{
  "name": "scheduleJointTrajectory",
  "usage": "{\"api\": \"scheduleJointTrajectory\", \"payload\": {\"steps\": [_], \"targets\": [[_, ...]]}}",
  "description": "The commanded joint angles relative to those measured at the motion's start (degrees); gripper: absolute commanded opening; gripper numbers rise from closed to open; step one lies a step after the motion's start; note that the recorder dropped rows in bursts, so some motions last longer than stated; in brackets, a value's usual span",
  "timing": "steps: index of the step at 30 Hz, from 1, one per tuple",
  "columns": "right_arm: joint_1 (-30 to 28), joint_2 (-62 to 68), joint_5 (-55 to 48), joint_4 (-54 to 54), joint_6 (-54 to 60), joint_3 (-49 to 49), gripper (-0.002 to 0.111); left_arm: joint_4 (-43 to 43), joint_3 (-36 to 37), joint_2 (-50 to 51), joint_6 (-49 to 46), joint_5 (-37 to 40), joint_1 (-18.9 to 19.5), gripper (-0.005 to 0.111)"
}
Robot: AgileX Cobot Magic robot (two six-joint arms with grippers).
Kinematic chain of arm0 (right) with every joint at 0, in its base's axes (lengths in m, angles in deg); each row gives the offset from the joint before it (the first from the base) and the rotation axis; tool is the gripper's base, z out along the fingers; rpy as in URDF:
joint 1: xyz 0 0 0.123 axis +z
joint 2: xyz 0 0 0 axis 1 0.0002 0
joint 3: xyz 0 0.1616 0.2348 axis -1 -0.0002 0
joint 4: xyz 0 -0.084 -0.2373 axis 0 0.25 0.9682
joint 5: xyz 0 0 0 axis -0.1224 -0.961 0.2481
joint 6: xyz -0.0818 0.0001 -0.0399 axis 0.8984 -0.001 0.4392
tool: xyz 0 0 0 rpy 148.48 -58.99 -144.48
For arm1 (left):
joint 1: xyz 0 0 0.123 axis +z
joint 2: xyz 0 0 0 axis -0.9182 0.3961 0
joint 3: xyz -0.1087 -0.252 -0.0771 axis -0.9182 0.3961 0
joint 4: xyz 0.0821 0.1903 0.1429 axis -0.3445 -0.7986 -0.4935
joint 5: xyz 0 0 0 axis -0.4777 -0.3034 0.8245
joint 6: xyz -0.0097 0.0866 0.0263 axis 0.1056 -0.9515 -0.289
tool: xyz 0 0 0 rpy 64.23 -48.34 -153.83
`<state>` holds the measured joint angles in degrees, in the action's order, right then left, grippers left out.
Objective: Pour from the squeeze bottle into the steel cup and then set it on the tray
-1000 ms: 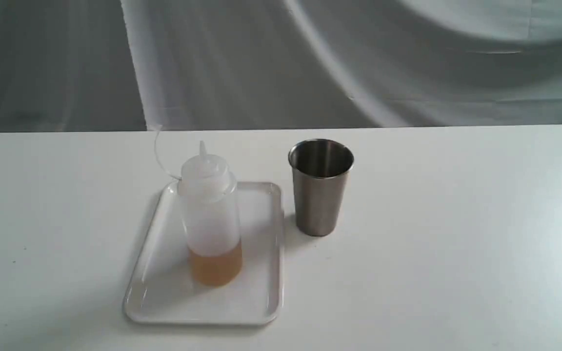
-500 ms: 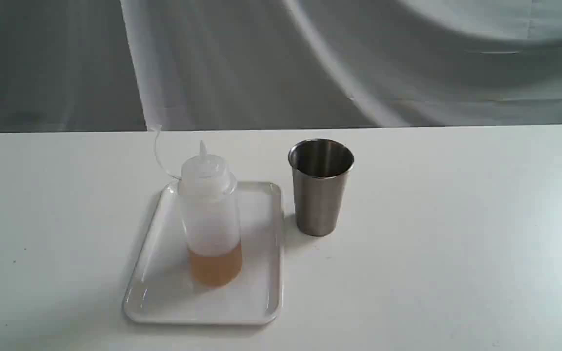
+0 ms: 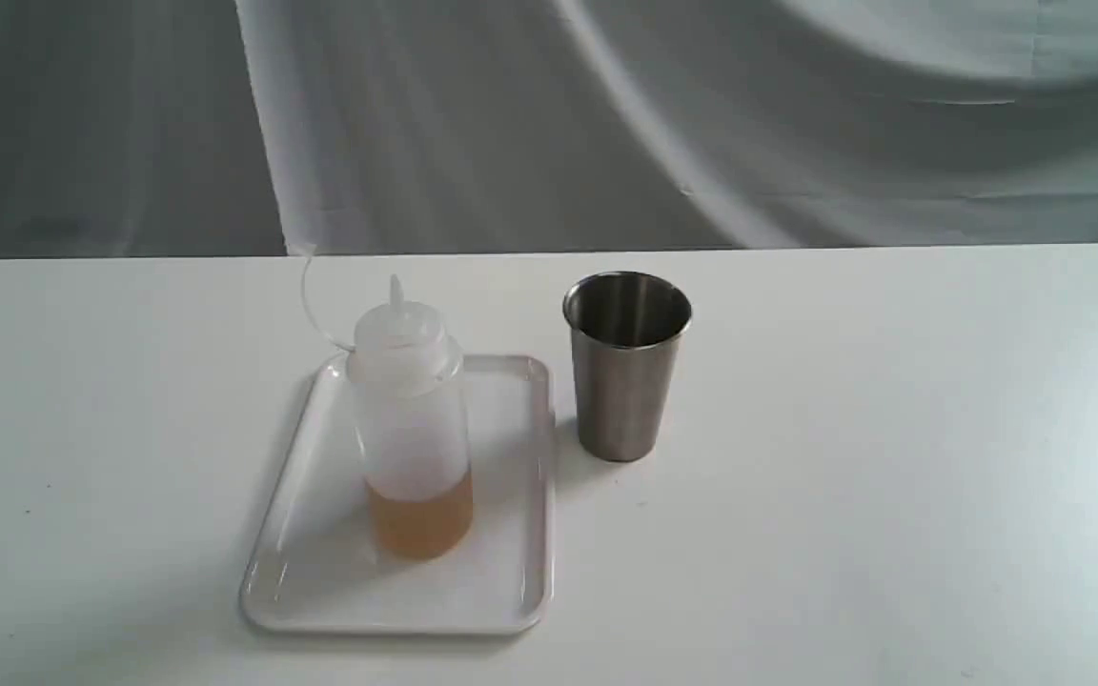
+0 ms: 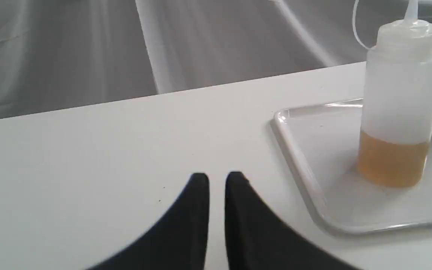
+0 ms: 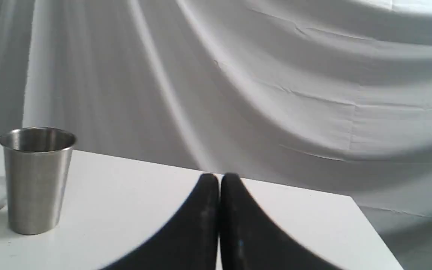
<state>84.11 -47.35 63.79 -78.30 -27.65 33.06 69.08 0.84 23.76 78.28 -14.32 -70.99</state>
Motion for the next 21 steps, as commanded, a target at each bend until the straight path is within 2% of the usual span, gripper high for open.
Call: {"api": "scheduleJointTrajectory", "payload": {"steps": [1,5,12,17,21], "targets": [[-2.7,-0.3,-0.1,0.5,0.1,-0.2,0.0,0.0,0.3,-0.3,0.1,-0.4,-0.3,0.008],[-6.3,-0.3,-1.8,0.0,0.1,-0.2,0.0,0.0,0.3,-0.3,0.1,-0.4,-0.3,0.008],[-12.1,-0.3,-11.6,-2.4,-0.2,-0.2,0.0,0.0,0.3,-0.3,0.1,-0.4,-0.3,0.008],[-12.9,-0.3,-18.7,-2.1,0.4,-0.2,0.0,0.0,0.3,-0.3,0.1,-0.4,-0.3,0.008],[-12.9,-0.3,-18.4,-2.1,3.4,-0.2,0.0,0.0,0.3,-0.3,0.1,-0.4,-0.3,0.008]]}}
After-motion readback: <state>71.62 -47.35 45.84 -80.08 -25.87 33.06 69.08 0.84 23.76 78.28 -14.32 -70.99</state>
